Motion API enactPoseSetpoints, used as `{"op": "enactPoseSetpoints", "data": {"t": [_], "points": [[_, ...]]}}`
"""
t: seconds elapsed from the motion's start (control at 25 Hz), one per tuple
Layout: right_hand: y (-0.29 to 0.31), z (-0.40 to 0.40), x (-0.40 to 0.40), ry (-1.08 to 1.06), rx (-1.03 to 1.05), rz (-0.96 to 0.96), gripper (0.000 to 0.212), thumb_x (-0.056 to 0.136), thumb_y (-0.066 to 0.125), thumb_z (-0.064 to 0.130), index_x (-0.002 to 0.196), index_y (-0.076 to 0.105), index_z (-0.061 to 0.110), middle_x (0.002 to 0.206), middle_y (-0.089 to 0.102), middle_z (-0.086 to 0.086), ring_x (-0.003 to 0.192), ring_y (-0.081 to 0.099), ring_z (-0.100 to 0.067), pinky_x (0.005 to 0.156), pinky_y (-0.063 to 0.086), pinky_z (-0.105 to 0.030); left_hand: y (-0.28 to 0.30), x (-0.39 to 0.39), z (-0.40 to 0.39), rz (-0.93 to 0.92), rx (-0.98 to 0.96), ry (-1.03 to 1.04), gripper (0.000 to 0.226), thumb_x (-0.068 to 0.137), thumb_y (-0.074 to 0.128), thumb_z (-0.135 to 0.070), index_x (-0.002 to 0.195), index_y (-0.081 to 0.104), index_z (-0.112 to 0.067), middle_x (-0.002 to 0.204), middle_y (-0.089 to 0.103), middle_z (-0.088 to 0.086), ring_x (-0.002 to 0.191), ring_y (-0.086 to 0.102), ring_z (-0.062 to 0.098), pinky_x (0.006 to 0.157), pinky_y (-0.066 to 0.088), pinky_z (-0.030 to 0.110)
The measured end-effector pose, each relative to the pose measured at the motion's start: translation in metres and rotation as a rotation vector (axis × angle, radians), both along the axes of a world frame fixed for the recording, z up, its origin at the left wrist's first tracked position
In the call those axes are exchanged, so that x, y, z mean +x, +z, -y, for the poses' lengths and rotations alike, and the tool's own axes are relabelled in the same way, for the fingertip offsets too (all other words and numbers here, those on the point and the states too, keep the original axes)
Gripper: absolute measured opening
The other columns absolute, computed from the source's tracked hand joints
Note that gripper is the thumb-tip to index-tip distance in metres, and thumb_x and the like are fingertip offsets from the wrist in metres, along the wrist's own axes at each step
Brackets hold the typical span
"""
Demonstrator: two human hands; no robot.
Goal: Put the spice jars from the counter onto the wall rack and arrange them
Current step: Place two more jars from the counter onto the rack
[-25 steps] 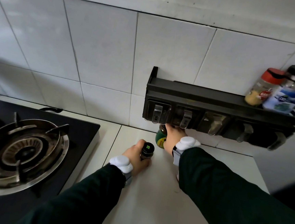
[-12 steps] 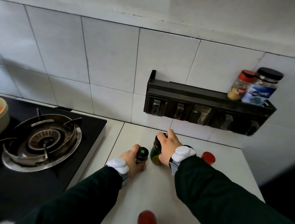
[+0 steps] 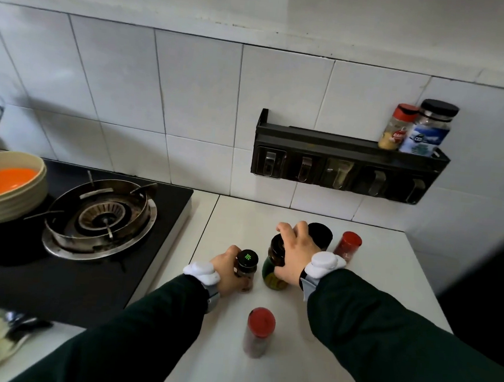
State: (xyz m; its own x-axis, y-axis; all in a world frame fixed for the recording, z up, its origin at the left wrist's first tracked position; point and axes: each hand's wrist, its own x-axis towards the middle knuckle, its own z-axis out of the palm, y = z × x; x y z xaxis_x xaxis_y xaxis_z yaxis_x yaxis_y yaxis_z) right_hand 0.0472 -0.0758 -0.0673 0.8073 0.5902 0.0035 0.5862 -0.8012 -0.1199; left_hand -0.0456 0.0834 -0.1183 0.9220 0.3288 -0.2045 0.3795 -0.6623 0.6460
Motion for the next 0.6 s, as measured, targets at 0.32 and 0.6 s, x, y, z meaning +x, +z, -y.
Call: {"op": "enactPoseSetpoints", "data": {"t": [0.32,0.6], "points": [[-0.006,0.008,-0.007,-0.004,-0.006,-0.118,0.072,0.068,0.067,0.013,0.128,0.03,0.027,0.12,0.04,-0.01,0.097,0.053,-0.034,0.075,0.05,-0.036,0.0,-0.007,0.003,0.008,-0.096,0.021,0.045,0.063,0.076,-0.029,0.104,0.059,-0.024,0.1,0.069,-0.002,0.089,0.067,0.021,0.08,0.054,0.032],[0.008,0.019,-0.007,0.008,0.085,-0.239,0.075,0.064,0.077,0.022,0.124,0.032,0.03,0.11,0.046,-0.01,0.093,0.057,-0.03,0.077,0.055,-0.04,0.012,-0.011,0.004,0.077,-0.106,-0.008,0.036,0.063,0.079,-0.021,0.092,0.058,-0.026,0.091,0.069,-0.001,0.085,0.066,0.021,0.073,0.053,0.029]]}}
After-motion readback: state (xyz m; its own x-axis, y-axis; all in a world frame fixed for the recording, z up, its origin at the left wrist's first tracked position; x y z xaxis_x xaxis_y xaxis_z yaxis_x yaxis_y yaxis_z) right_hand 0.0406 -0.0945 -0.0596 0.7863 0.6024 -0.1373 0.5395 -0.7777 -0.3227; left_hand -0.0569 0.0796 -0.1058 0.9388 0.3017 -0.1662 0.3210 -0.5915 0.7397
